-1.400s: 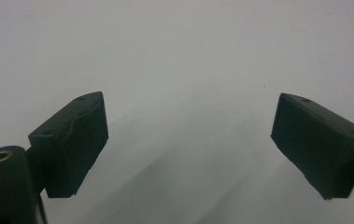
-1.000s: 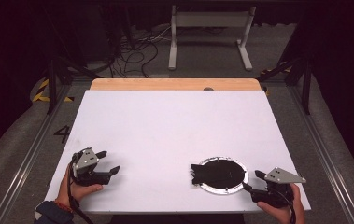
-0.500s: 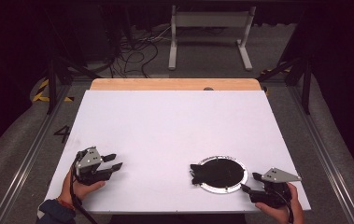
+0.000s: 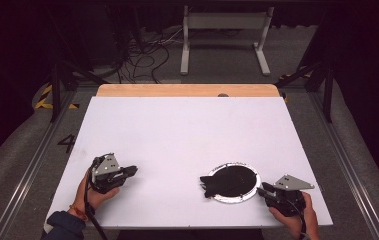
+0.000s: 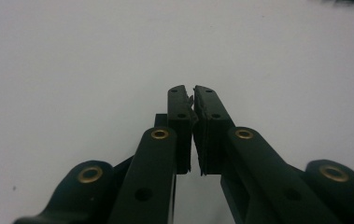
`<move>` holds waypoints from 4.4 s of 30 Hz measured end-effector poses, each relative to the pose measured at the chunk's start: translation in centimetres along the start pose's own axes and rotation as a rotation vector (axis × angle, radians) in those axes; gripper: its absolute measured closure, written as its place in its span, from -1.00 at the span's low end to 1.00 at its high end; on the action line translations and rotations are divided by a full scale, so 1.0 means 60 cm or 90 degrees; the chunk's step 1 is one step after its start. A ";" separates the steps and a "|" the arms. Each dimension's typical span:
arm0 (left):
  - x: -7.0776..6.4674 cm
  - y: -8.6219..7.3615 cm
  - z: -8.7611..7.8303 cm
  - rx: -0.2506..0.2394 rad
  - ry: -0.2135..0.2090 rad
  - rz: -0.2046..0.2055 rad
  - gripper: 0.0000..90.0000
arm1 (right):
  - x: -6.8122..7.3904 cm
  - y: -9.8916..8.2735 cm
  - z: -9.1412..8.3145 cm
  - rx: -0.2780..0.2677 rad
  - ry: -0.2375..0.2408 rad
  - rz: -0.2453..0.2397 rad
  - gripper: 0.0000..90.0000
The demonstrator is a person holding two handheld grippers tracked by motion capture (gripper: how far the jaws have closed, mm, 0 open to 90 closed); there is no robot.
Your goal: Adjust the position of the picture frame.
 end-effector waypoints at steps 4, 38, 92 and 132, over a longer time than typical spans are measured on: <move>-0.008 0.015 0.012 -0.002 -0.014 0.012 0.99 | -0.003 0.007 0.007 -0.001 0.005 0.000 0.68; -0.151 0.139 0.128 -0.026 -0.135 0.101 1.00 | -0.017 0.100 0.111 0.002 -0.009 -0.021 1.00; -0.171 0.116 0.128 0.024 -0.164 0.152 0.99 | 0.068 0.088 0.108 0.031 0.086 -0.053 1.00; -0.151 0.111 0.129 0.030 -0.147 0.136 0.99 | 0.081 0.116 0.145 0.022 0.076 -0.068 1.00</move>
Point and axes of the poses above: each handheld gripper's, and its own axes: z roughly forward along the jaws, y roughly out of its top, x roughly to its left, the point moved 2 cm from there along z, roughly forward along the jaws, and after that the axes turned 14 degrees about y, right-handed, at the moved point
